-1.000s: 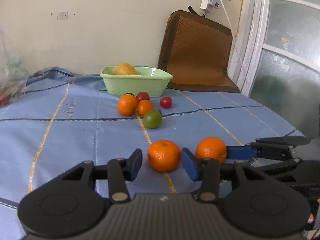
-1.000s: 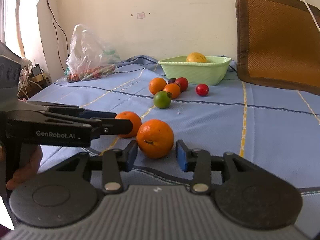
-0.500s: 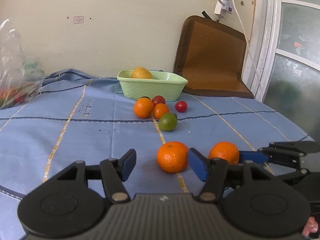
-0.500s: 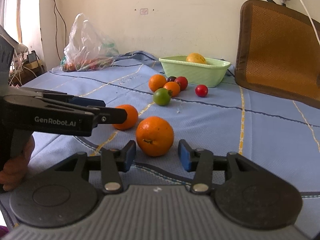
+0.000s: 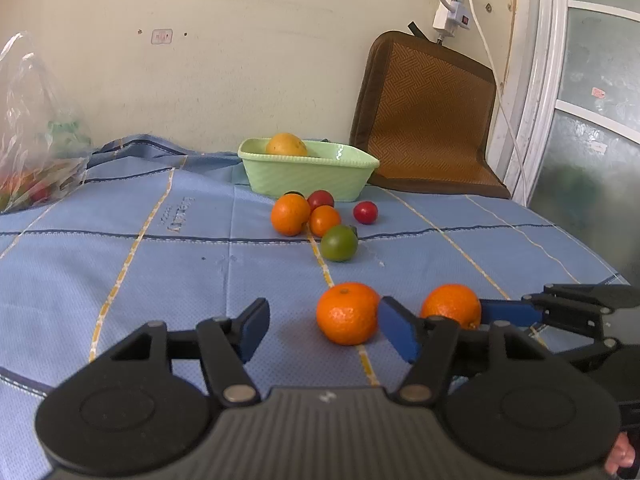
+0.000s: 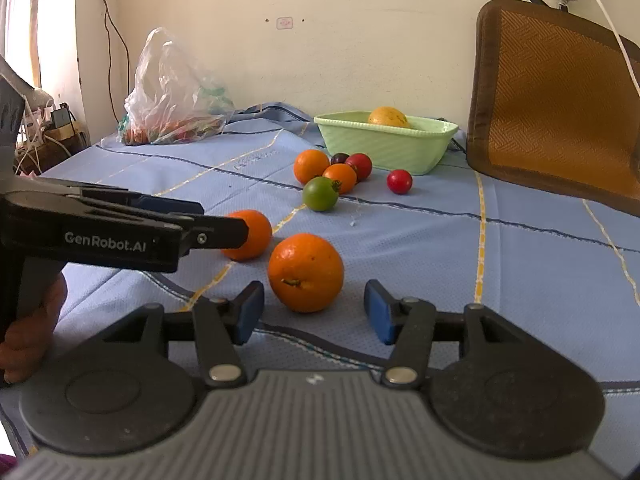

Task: Organize fruits
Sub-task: 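Open the left gripper around the tangerine while the right gripper holds the orange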

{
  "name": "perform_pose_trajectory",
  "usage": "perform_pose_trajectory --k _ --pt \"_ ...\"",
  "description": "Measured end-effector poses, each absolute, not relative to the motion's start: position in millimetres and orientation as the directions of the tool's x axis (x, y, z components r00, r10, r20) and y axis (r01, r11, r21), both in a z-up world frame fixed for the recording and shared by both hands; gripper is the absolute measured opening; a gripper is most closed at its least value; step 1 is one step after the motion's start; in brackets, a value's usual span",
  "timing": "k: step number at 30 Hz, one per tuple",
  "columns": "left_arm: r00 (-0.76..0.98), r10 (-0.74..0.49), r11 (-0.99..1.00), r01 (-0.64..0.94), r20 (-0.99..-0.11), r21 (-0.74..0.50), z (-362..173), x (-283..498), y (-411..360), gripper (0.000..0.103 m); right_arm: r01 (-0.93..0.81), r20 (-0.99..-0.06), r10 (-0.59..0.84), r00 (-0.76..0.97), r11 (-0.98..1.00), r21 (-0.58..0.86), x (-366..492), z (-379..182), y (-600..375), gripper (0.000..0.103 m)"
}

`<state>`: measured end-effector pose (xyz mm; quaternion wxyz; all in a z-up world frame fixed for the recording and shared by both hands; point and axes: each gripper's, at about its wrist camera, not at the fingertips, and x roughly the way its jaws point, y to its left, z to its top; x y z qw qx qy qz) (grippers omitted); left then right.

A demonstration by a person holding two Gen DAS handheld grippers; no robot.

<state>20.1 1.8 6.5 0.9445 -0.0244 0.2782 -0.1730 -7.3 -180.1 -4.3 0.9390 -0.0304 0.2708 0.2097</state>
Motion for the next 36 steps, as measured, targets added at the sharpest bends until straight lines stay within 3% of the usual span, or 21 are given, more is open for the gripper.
perform_pose_trajectory --k 36 --pt "0.772 -0.353 0.934 0.325 -0.529 -0.148 4.2 21.0 -1.1 0.064 -0.401 -0.513 0.366 0.776 0.915 0.046 -9.1 -3.1 -179.2 0.058"
